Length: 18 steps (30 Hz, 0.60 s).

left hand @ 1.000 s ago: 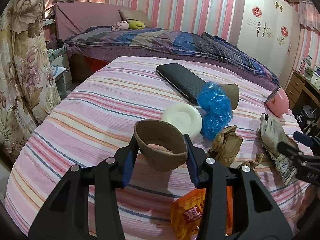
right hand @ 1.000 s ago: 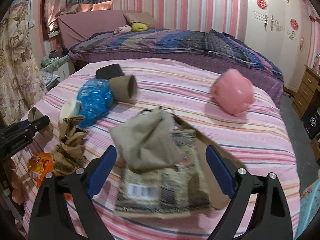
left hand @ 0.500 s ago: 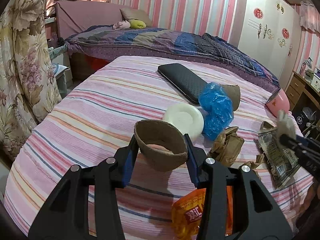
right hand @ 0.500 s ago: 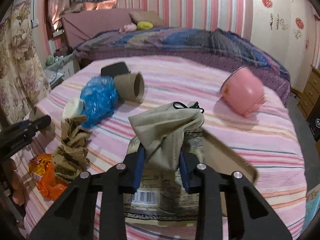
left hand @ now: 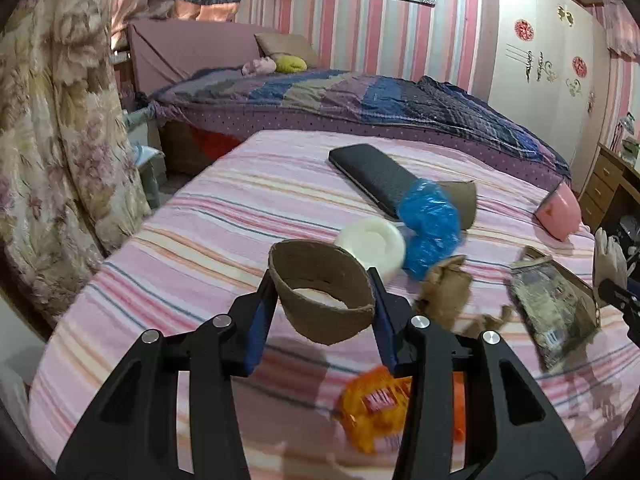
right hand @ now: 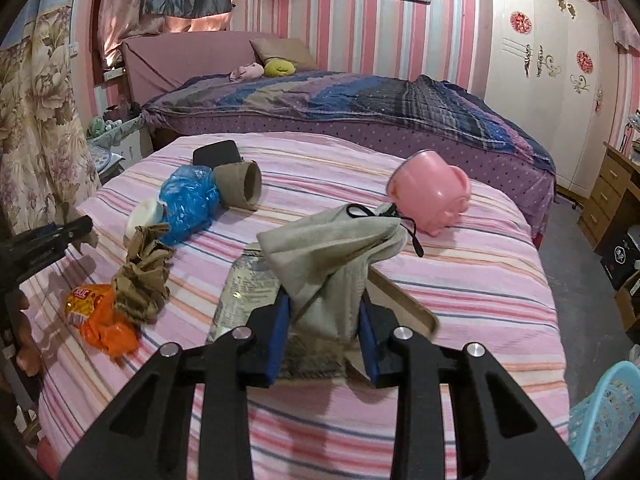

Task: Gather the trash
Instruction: 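Carry the cup and cloth to the blue basket and open both grippers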

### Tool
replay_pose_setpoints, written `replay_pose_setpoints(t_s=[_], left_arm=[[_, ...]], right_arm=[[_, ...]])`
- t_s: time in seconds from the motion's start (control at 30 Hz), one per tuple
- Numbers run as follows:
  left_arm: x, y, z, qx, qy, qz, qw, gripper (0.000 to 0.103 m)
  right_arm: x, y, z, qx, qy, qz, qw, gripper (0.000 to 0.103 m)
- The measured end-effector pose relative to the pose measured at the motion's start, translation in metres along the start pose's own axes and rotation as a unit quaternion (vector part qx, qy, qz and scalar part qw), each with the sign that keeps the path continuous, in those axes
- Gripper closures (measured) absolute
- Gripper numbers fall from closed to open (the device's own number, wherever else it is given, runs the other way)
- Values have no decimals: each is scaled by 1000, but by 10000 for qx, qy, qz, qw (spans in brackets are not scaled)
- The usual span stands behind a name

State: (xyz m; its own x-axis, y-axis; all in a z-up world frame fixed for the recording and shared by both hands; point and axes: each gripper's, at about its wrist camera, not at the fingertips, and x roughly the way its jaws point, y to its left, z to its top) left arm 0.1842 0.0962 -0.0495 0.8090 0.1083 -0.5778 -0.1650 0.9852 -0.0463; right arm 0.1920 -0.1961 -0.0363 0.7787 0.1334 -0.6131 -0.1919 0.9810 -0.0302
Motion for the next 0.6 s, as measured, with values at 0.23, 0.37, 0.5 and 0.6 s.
replay_pose_setpoints(t_s=[0.23, 0.37, 0.5, 0.6], left_arm=[[-60, -26, 1, 150, -469, -50, 9988, 60], [-86, -49, 0, 176, -639, -185, 9976, 60], [-104, -75, -1, 271, -761, -302, 9963, 60], [-113, -98, -4, 406, -801, -420, 9951, 60]], right_arm=[[-24, -15, -5, 51, -127, -29, 9999, 71], [-46, -26, -9, 3, -215, -92, 9997, 71], [-66, -41, -14, -42, -260, -221, 9994, 71], [-82, -64, -21, -5, -271, -383, 9989, 71]])
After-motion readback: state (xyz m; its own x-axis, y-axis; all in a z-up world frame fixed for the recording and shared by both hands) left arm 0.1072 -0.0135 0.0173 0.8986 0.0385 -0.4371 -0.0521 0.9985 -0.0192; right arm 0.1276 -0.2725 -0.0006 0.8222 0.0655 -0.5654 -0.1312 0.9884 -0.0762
